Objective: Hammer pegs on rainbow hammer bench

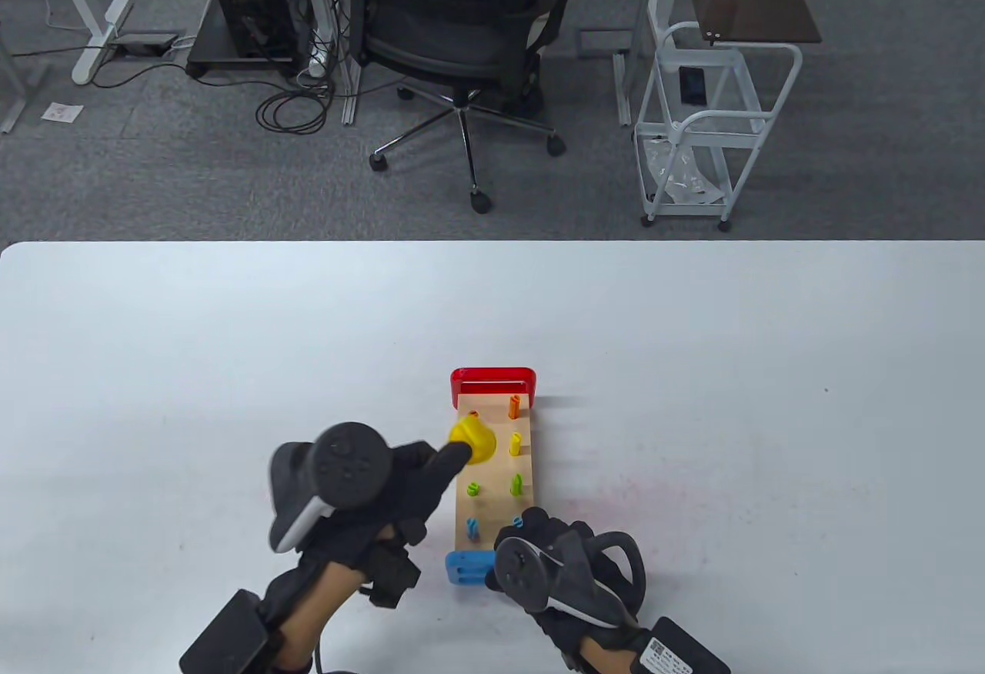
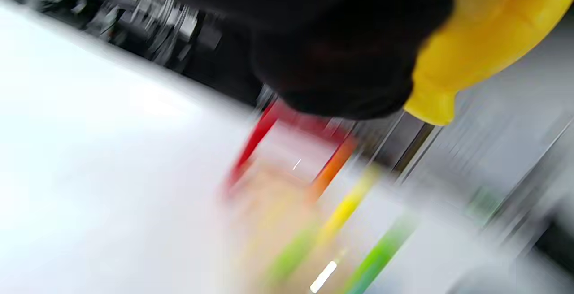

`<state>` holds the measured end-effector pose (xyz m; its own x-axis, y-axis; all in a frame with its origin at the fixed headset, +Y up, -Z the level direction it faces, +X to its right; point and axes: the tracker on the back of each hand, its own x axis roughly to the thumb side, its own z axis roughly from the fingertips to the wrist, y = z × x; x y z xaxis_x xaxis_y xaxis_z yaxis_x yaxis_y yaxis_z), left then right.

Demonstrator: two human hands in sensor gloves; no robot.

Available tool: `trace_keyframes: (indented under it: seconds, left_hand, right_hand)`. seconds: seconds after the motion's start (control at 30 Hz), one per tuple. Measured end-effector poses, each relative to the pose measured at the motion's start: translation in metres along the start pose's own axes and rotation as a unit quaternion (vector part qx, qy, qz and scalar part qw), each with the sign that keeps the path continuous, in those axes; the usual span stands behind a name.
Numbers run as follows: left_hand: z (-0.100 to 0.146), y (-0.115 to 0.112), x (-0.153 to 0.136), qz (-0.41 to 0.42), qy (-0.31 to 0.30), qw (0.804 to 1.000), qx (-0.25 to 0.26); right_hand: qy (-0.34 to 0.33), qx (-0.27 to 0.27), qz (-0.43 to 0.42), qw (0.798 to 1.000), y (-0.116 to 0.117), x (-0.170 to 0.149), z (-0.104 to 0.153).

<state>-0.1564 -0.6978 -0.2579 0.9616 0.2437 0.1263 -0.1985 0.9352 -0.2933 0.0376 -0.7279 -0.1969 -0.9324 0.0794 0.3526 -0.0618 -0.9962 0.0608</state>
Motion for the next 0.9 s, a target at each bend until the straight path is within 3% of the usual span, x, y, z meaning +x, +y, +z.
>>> trace_keyframes:
  seconds: [0.03,0.07,0.1,0.13,0.17,0.2,0.27,0.33,0.43,0.5,0.53,0.57,0.6,0.63,0.67,0.7,0.77,0.8,0.87,0.9]
  left_hand:
    - [0.001,-0.010,-0.015,-0.033,0.023,0.999,-0.007]
    - [-0.004,-0.006,-0.020,0.154,-0.084,0.981,0.082]
    - [-0.001,-0.002,-0.015,0.241,0.010,0.965,0.103]
    - [0.000,0.014,-0.014,0.199,-0.025,0.979,0.030]
    - [0.003,0.025,-0.011,0.147,-0.044,0.988,0.019]
    - [0.012,0.045,-0.005,0.118,-0.052,0.989,0.066]
    - [0.028,0.075,0.007,0.149,-0.080,0.973,0.159]
    - [0.051,0.101,0.017,0.185,-0.116,0.962,0.167]
    - [0.063,0.111,0.020,0.192,-0.133,0.949,0.212]
    - [0.053,0.093,0.013,0.166,-0.109,0.959,0.204]
    - [0.036,0.067,0.009,0.133,-0.077,0.974,0.164]
    - [0.012,0.025,0.002,0.058,-0.029,0.996,0.064]
    - [-0.002,-0.006,-0.004,-0.007,0.004,1.000,-0.028]
    - [0.002,-0.010,-0.016,0.025,-0.012,0.999,-0.031]
    - [-0.003,-0.012,-0.027,0.165,-0.084,0.982,0.037]
    - [-0.001,-0.002,-0.020,0.241,0.020,0.966,0.096]
    - [0.004,0.031,-0.015,0.132,-0.049,0.990,0.012]
    - [0.013,0.049,-0.010,0.126,-0.047,0.990,0.047]
    - [0.030,0.083,0.003,0.162,-0.079,0.970,0.162]
    - [0.035,0.093,0.006,0.167,-0.086,0.969,0.163]
  right_hand:
    - [0.001,0.001,0.002,1.000,0.000,-0.001,-0.001]
    - [0.000,0.000,-0.002,1.000,0.000,0.000,0.000]
    - [0.000,0.000,-0.001,1.000,0.000,0.000,0.000]
    - [-0.001,-0.002,0.002,1.000,0.000,0.000,0.000]
    - [0.000,0.000,0.000,1.000,0.000,0.000,0.000]
    - [0.000,-0.001,-0.001,1.000,0.000,0.000,0.000]
    - [0.001,0.000,0.003,1.000,0.000,0.000,0.000]
    - [0.000,0.000,0.000,1.000,0.000,0.000,0.000]
    - [0.000,0.000,-0.001,1.000,0.000,0.000,0.000]
    - [0.001,-0.001,0.001,1.000,0.000,0.000,0.000]
    - [0.000,-0.002,0.001,1.000,0.000,0.000,0.000]
    - [0.000,-0.003,0.002,1.000,0.000,0.000,0.000]
    - [0.001,-0.002,0.002,1.000,0.000,0.000,0.000]
    - [0.001,-0.002,0.000,1.000,0.000,0.000,0.000]
    - [0.001,-0.003,0.000,1.000,0.000,0.000,0.000]
    - [0.001,-0.003,0.003,1.000,0.001,0.000,0.000]
    - [0.001,-0.002,0.000,1.000,0.000,0.000,0.000]
    - [0.001,-0.003,0.001,1.000,0.000,0.000,0.000]
    - [0.001,-0.002,0.003,1.000,0.000,0.000,0.000]
    - [0.001,-0.002,0.001,1.000,0.000,0.000,0.000]
